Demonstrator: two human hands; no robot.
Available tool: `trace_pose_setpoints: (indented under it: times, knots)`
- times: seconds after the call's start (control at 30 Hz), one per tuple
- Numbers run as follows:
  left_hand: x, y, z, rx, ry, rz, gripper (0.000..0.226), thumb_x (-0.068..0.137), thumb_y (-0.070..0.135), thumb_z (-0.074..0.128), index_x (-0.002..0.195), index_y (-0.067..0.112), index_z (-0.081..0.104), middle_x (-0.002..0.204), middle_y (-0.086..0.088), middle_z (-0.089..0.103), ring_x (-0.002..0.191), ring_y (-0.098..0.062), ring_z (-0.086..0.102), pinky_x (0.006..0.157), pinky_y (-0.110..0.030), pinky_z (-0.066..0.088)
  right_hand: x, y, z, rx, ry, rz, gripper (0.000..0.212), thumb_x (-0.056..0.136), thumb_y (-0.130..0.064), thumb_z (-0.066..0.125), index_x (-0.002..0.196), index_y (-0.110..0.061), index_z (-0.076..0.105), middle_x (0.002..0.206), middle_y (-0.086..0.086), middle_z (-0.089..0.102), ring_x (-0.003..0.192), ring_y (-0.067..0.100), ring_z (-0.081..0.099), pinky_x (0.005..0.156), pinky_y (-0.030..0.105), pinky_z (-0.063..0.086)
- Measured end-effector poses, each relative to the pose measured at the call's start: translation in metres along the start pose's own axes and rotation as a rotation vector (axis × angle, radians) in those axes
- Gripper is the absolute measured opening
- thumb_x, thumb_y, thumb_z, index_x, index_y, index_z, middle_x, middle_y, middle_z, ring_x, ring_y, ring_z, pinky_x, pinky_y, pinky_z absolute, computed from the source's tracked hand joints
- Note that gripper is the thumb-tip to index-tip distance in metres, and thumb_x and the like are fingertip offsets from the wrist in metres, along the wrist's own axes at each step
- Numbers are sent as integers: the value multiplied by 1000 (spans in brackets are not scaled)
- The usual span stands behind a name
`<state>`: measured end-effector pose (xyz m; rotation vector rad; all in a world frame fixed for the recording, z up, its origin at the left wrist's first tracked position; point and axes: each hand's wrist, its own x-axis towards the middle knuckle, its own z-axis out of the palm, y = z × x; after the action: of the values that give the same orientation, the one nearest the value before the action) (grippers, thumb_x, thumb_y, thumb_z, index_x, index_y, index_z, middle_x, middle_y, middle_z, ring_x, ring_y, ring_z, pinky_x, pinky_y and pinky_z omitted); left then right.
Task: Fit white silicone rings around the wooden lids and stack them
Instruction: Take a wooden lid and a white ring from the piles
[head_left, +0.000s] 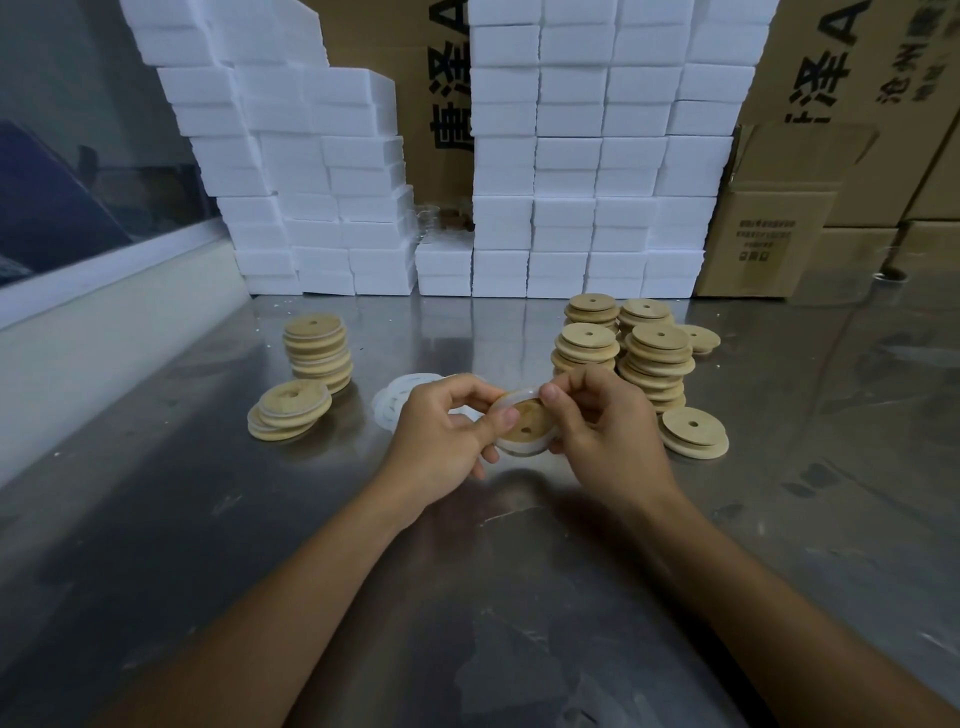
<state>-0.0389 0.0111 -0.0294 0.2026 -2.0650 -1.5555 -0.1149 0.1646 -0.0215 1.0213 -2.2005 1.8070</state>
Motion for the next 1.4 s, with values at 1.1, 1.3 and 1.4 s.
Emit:
trace_pose_setpoints:
  times: [1.1, 1.3, 1.4]
  knots:
    - [-2, 18, -7, -425, 30, -256, 3, 88, 8, 66, 87, 6, 64, 65, -7, 65, 52, -15, 60, 49, -21, 51, 2, -18, -9, 322, -86, 180, 7, 89, 0, 66, 83, -1, 68, 71, 7, 71, 62, 10, 69, 59, 20, 56]
    - [-2, 17, -6, -485, 29, -292, 5, 84, 10, 68, 86, 6, 65, 66, -9, 64, 52, -15, 61, 49, -20, 51, 1, -18, -7, 332, -56, 194, 11, 89, 6, 64, 79, 1, 67, 69, 9, 69, 58, 6, 68, 57, 14, 53]
    - [-2, 18, -4, -511, 32, -299, 14, 78, 15, 71, 86, 5, 65, 68, -11, 63, 53, -16, 61, 49, -20, 51, 2, -20, -7, 338, -22, 184, 15, 88, 6, 65, 76, -4, 67, 69, 8, 69, 59, 5, 68, 57, 14, 53]
